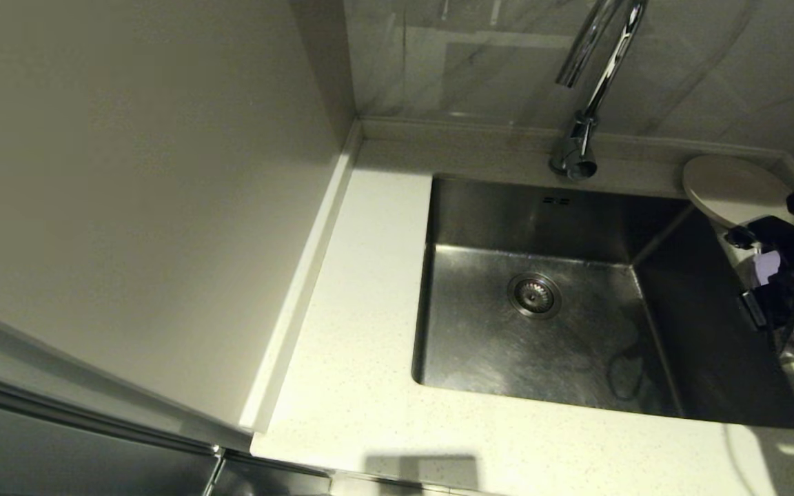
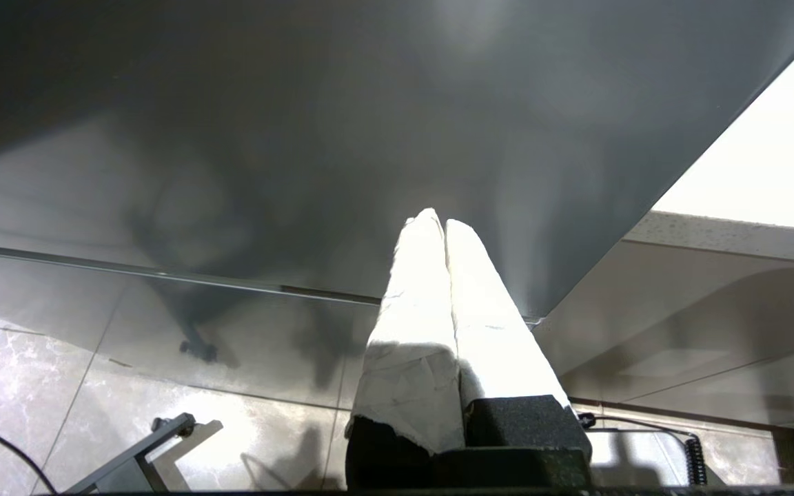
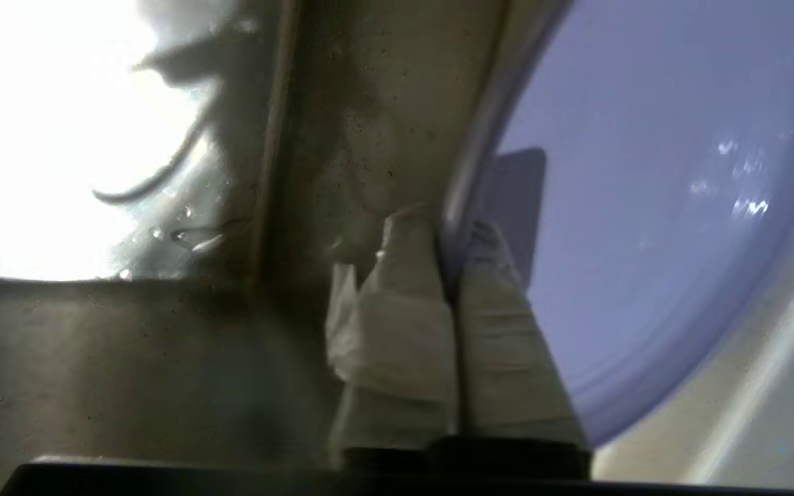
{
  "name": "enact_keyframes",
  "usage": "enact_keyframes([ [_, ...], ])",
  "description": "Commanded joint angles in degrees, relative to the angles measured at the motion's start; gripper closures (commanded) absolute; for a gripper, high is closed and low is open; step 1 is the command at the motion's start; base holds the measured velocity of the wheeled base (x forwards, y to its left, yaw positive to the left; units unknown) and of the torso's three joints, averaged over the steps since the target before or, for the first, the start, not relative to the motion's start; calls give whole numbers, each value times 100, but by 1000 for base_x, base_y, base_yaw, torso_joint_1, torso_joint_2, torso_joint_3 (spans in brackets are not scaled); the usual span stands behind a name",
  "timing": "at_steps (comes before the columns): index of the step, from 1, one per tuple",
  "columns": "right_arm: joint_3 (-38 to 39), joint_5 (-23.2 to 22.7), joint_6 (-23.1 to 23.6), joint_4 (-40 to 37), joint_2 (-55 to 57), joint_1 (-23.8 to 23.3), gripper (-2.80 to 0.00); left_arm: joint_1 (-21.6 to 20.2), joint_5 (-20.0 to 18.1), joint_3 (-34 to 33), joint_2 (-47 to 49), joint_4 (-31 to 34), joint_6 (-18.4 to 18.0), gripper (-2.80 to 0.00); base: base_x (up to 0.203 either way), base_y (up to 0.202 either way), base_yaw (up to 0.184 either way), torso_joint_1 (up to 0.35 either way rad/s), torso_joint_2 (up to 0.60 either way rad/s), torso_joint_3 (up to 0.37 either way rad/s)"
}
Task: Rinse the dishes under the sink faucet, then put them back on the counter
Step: Put a plate into the sink
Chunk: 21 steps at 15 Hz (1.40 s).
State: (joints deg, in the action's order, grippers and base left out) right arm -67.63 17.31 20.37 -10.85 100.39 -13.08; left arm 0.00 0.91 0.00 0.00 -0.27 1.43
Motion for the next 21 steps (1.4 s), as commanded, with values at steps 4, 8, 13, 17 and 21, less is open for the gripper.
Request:
enact_keyframes([
  [4, 81, 18, 18, 680, -117, -98, 0, 8, 6, 0, -18, 0, 7, 0, 0, 0, 0, 0, 0, 0],
  [8, 696, -9, 548, 1704, -551, -388, 0, 0, 6, 0, -18, 0, 7, 0, 0, 0, 0, 0, 0, 0],
  [13, 1744, -13, 728, 1771, -1890, -562, 0, 0, 6, 0, -20, 0, 7, 0, 0, 0, 0, 0, 0, 0],
  [17, 2202, -664, 1047, 1771, -2711, -429, 0, 0, 6, 0, -18, 0, 7, 0, 0, 0, 0, 0, 0, 0],
  [21, 2255, -695, 1074, 1778, -3037, 417, 0, 0, 6, 0, -18, 0, 4, 0, 0, 0, 0, 0, 0, 0],
])
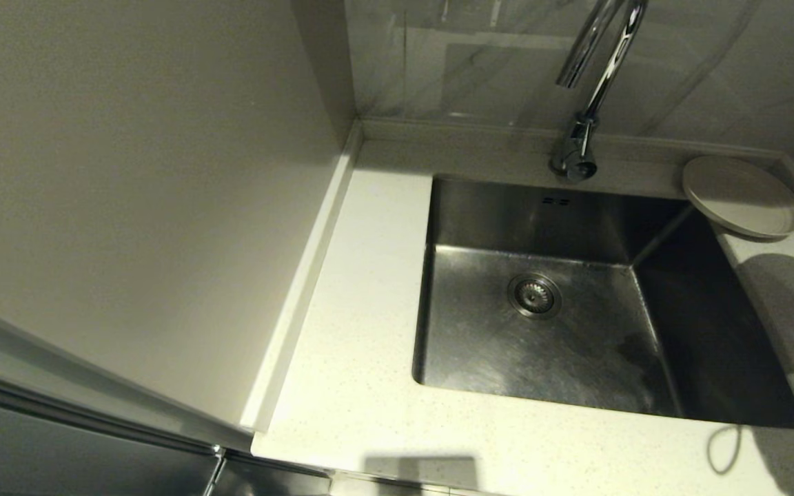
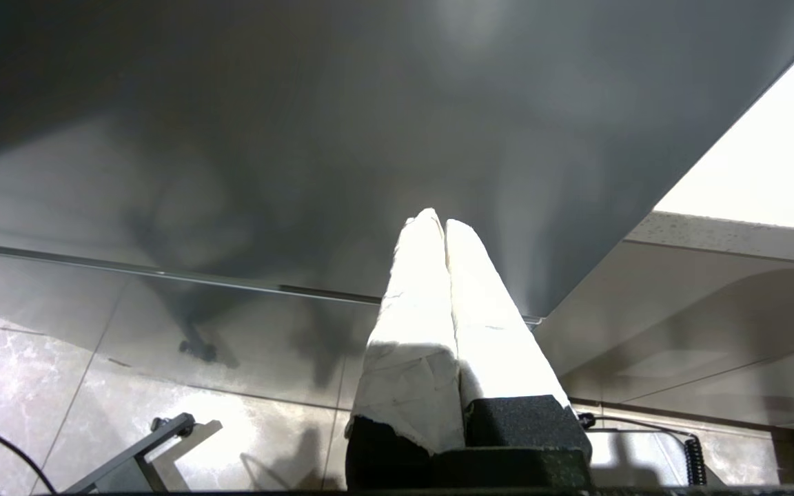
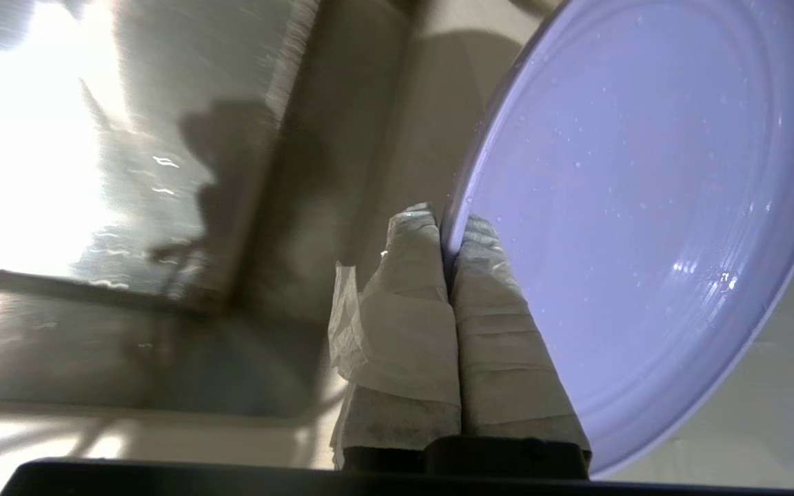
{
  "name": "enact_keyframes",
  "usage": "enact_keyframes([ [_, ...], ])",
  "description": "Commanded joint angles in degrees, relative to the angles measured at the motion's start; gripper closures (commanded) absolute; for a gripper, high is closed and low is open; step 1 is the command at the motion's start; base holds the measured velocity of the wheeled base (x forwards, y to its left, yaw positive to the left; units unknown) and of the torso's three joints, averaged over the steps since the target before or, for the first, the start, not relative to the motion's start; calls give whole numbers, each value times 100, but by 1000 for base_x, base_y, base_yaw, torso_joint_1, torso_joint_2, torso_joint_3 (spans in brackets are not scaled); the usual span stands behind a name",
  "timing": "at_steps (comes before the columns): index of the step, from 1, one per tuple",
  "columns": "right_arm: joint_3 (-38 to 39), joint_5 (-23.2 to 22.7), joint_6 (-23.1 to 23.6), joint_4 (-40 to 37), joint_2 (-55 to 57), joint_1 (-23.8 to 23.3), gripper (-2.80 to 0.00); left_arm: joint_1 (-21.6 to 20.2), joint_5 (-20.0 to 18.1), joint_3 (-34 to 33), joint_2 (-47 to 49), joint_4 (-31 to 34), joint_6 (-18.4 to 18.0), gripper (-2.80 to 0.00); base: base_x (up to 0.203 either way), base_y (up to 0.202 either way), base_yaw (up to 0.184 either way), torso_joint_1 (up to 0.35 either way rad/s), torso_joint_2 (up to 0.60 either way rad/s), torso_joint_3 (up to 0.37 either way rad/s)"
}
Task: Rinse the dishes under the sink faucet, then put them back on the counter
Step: Put a plate into the sink
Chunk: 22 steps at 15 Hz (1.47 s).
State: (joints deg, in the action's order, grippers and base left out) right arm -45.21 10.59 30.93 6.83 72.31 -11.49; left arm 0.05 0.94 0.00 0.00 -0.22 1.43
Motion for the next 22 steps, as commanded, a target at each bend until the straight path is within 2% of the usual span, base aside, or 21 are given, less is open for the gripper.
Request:
enact_keyframes([
  [1, 16, -26, 7, 9, -298, 532, 0, -5, 3, 0, -18, -4, 7, 0, 0, 0, 0, 0, 0, 0],
  [5, 22, -48, -58, 10, -236, 1745, 0, -5, 3, 0, -18, -4, 1, 0, 0, 0, 0, 0, 0, 0],
  [8, -3, -54, -45, 138, 430, 2170, 0, -4, 3, 0, -18, -4, -2, 0, 0, 0, 0, 0, 0, 0],
  [15, 14, -32, -29, 713, 2567, 2371, 0, -5, 3, 0, -26, -4, 4, 0, 0, 0, 0, 0, 0, 0],
  [19, -123, 85, -34, 1990, 3828, 2440, 0, -5, 3, 0, -18, -4, 7, 0, 0, 0, 0, 0, 0, 0],
  [22, -714, 344, -42, 2549, 4653, 2441, 0, 0, 3, 0, -18, -4, 7, 0, 0, 0, 0, 0, 0, 0],
])
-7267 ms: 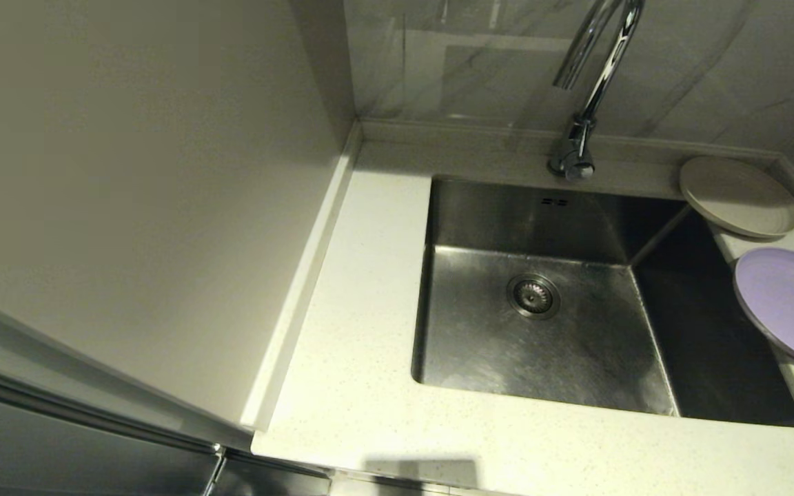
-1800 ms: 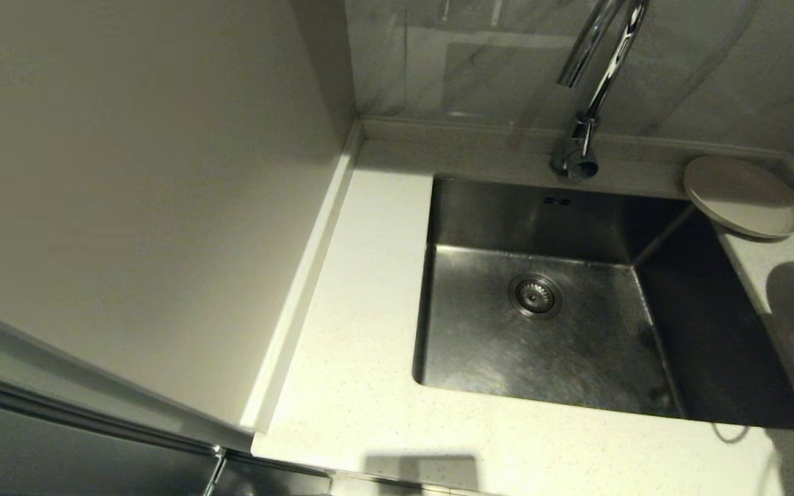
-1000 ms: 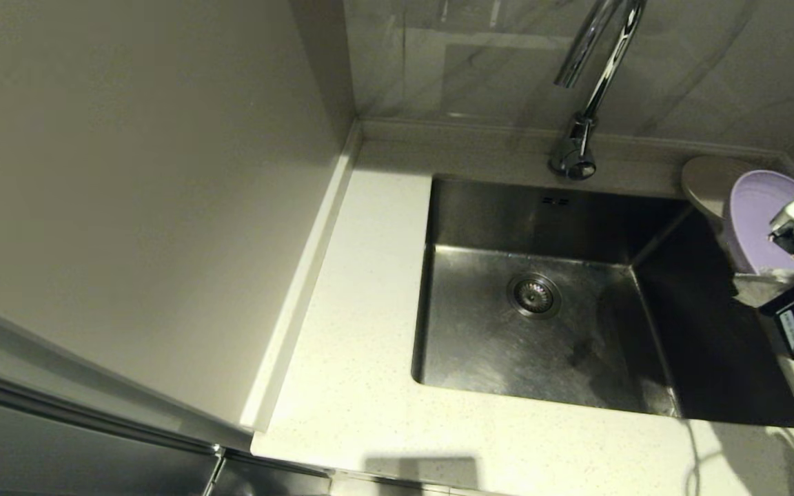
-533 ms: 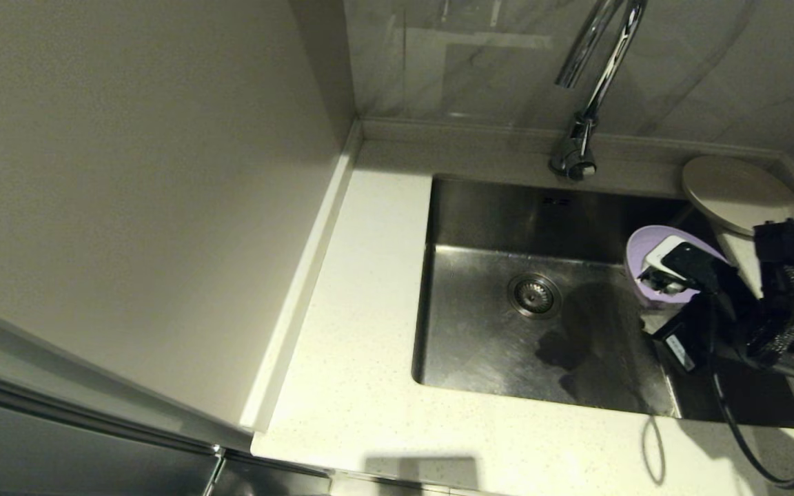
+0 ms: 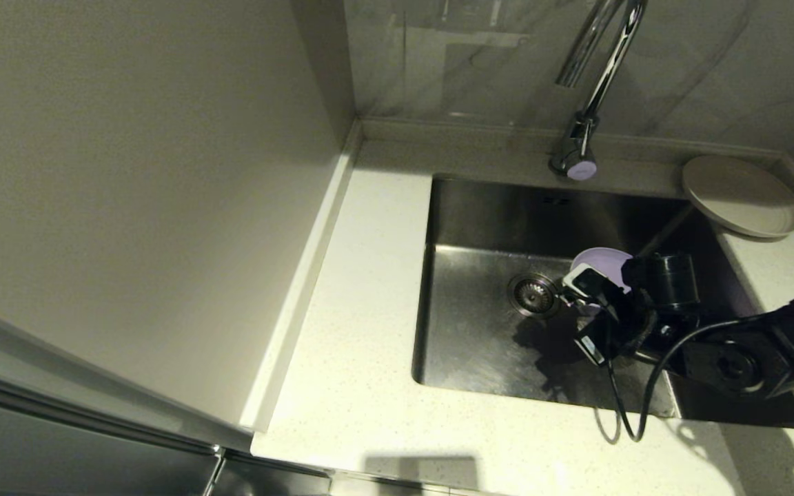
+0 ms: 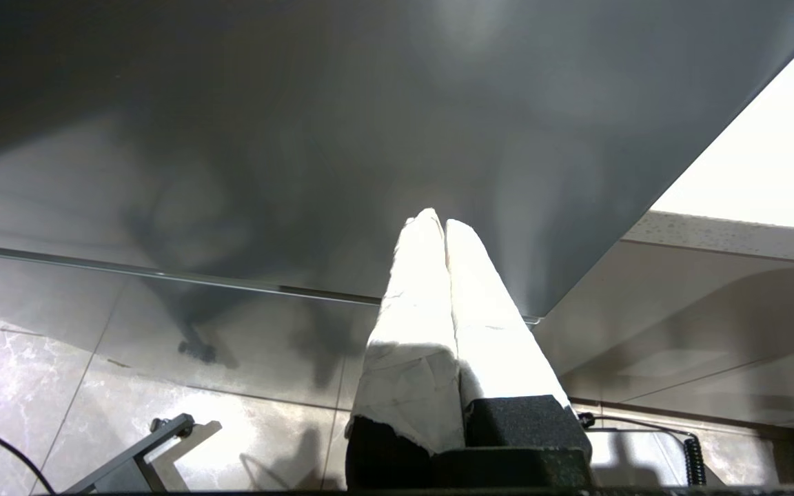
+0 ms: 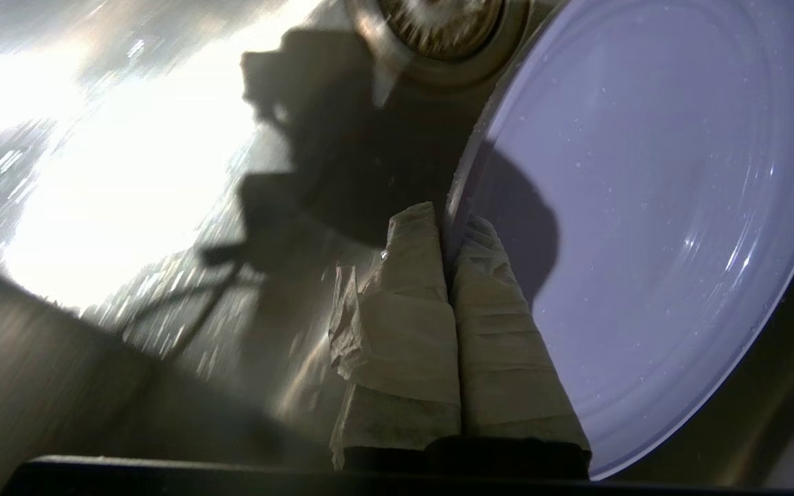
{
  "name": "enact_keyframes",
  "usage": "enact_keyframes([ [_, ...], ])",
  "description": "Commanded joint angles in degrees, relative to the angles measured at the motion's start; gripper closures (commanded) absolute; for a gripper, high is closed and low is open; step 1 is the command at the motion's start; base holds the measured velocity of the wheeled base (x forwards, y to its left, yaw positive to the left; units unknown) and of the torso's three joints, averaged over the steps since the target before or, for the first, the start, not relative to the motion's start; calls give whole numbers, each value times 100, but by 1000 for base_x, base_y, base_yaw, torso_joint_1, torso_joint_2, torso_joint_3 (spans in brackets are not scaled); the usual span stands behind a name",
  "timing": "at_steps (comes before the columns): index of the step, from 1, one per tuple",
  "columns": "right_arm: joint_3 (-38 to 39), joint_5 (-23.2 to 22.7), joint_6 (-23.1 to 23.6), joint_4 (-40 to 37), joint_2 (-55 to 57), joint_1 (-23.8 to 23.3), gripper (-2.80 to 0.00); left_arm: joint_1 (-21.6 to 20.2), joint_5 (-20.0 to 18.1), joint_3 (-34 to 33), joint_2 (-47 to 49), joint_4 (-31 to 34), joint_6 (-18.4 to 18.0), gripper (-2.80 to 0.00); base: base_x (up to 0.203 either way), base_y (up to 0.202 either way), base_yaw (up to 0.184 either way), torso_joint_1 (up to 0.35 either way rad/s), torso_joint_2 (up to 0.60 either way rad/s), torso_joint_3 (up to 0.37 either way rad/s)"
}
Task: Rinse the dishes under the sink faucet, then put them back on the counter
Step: Put a plate into the sink
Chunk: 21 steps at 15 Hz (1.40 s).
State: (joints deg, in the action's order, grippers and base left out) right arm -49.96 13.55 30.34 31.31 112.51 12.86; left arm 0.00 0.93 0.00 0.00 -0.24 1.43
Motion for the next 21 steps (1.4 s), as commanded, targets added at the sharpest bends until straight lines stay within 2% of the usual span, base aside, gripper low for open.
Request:
enact_keyframes([
  [1, -522, 193, 15, 214, 868, 1, 0, 0, 4, 0, -23, -2, 7, 0, 0, 0, 0, 0, 0, 0],
  [2, -765, 375, 15, 268, 1046, -6, 0, 0, 4, 0, -18, -2, 7, 0, 0, 0, 0, 0, 0, 0],
  [3, -965, 543, 14, 304, 1218, -13, -280, 1, 4, 0, -18, -2, 7, 0, 0, 0, 0, 0, 0, 0],
  [8, -1504, 669, -48, 486, 1504, -189, -280, 1, 4, 0, -18, -2, 5, 0, 0, 0, 0, 0, 0, 0],
  [15, -996, 537, -536, 276, -762, -588, -280, 0, 4, 0, -18, -2, -1, 0, 0, 0, 0, 0, 0, 0],
  [17, -898, 413, -649, -237, -1486, -835, -280, 0, 4, 0, -18, -2, 7, 0, 0, 0, 0, 0, 0, 0],
  [21, -841, -75, -858, -1992, -2766, -1239, -280, 0, 4, 0, -18, -2, 7, 0, 0, 0, 0, 0, 0, 0],
])
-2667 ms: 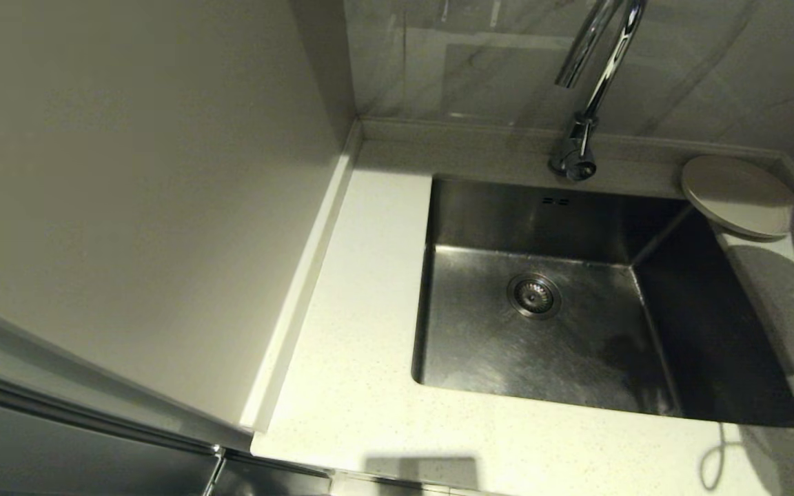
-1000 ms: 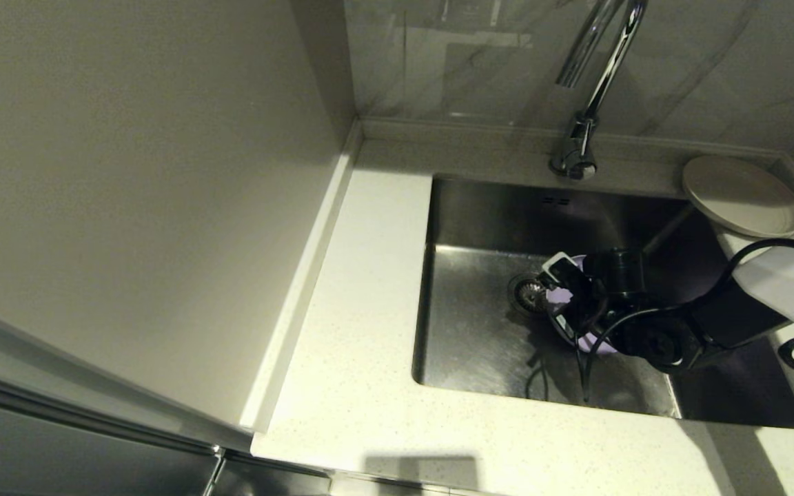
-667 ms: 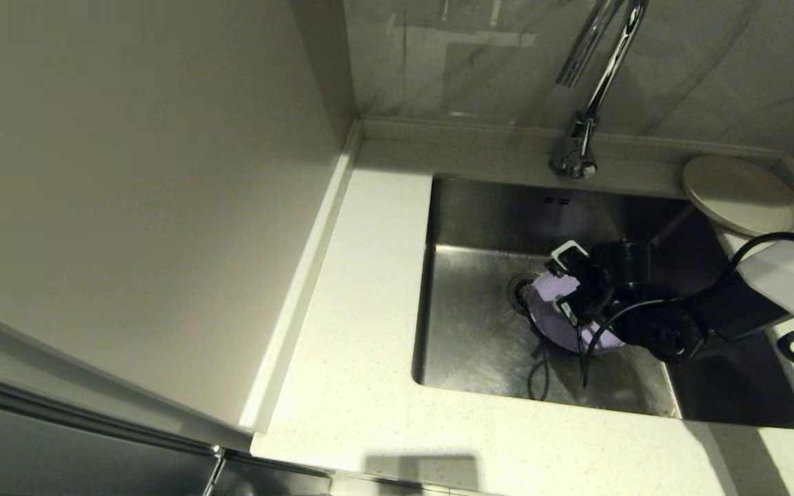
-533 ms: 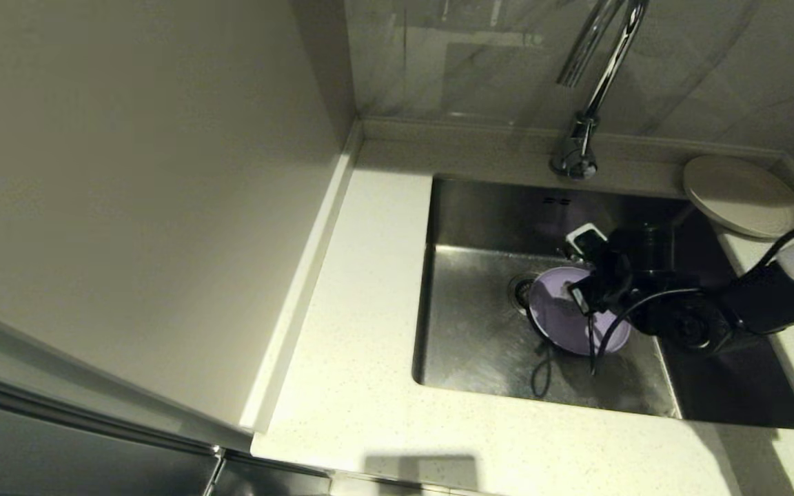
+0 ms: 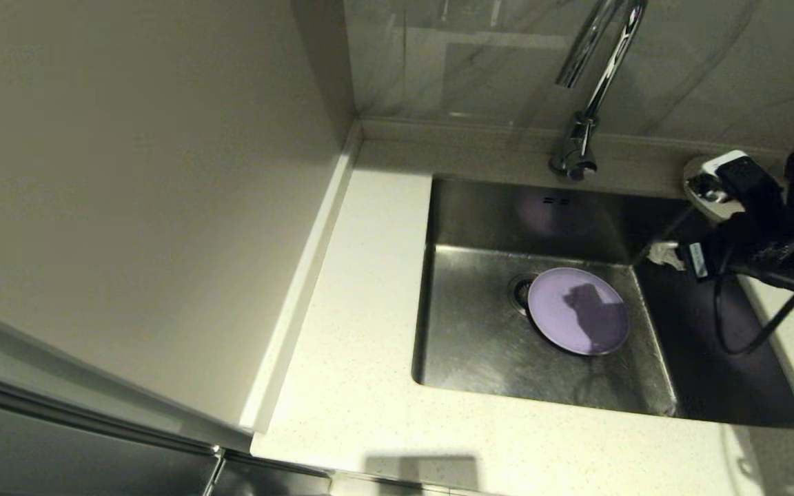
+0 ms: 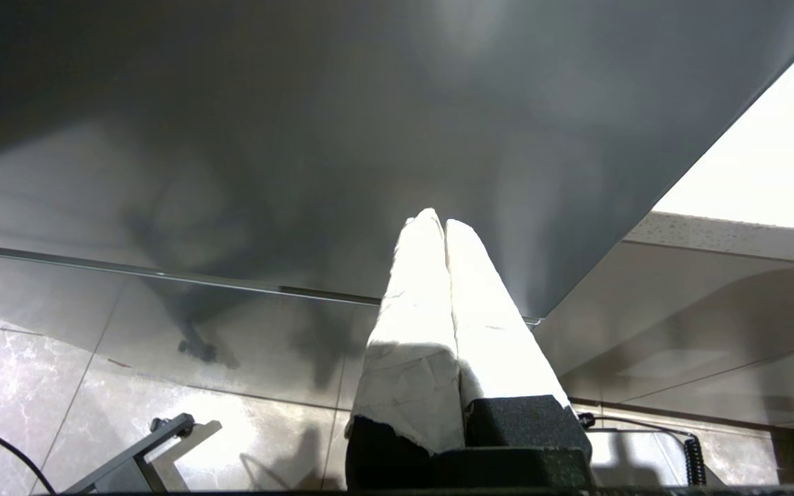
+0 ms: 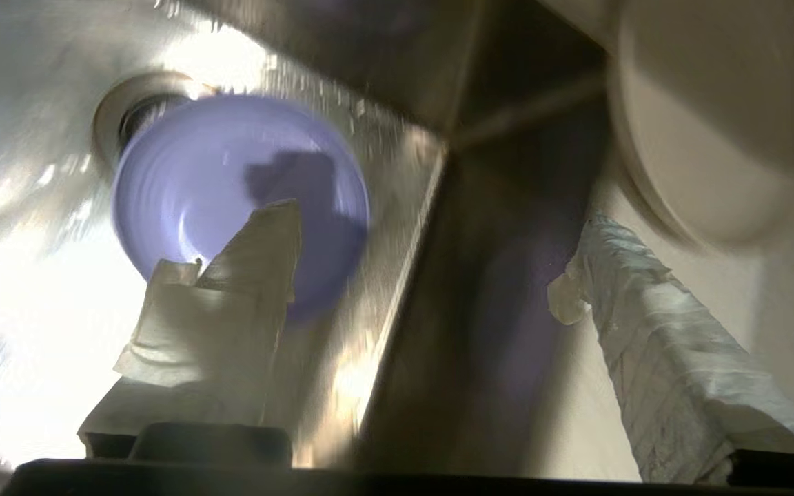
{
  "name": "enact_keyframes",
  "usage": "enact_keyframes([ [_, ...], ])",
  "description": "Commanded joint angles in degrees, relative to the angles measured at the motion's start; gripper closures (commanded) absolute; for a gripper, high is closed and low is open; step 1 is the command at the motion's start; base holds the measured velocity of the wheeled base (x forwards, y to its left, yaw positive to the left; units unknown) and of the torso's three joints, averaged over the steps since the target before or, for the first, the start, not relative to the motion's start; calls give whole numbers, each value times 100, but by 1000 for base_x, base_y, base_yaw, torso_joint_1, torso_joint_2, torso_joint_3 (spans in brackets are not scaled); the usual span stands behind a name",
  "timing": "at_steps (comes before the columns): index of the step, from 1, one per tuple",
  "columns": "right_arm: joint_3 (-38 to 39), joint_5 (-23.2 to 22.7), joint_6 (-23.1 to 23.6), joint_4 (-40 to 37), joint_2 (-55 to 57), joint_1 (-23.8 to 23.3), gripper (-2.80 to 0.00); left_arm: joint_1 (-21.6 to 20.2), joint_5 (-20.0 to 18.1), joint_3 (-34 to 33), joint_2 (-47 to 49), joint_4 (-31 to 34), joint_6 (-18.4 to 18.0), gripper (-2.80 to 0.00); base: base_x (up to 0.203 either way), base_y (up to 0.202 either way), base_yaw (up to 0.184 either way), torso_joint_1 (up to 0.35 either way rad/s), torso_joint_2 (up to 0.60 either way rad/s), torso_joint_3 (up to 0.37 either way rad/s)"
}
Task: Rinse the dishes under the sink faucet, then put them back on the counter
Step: Put a plate into the sink
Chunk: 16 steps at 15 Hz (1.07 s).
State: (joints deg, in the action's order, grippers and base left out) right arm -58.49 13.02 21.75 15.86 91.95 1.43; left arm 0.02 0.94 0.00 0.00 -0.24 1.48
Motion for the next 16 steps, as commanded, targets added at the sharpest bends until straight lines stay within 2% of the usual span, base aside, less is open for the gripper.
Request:
enact_keyframes([
  [1, 10, -68, -97, -869, -964, -132, -280, -2, 3, 0, -18, -2, 2, 0, 0, 0, 0, 0, 0, 0],
  [3, -42, -126, -302, -1546, -1336, -248, -280, -2, 3, 0, -18, -2, 0, 0, 0, 0, 0, 0, 0, 0],
  [5, -413, -315, -344, -1846, -1375, -411, -280, -2, 3, 0, -18, -2, 2, 0, 0, 0, 0, 0, 0, 0],
  [9, -2086, -905, -531, -2926, -1085, -770, -280, -2, 3, 0, -20, -2, -5, 0, 0, 0, 0, 0, 0, 0],
  [11, -2970, -1051, -619, -3351, -529, -935, -280, -2, 3, 0, -18, -2, 2, 0, 0, 0, 0, 0, 0, 0],
  [14, -3800, -807, -616, -3335, 550, -1038, -280, -2, 3, 0, -18, -2, 2, 0, 0, 0, 0, 0, 0, 0],
  [16, -4120, -664, -374, -3010, 1222, -1056, -280, -2, 3, 0, -18, -2, 2, 0, 0, 0, 0, 0, 0, 0],
])
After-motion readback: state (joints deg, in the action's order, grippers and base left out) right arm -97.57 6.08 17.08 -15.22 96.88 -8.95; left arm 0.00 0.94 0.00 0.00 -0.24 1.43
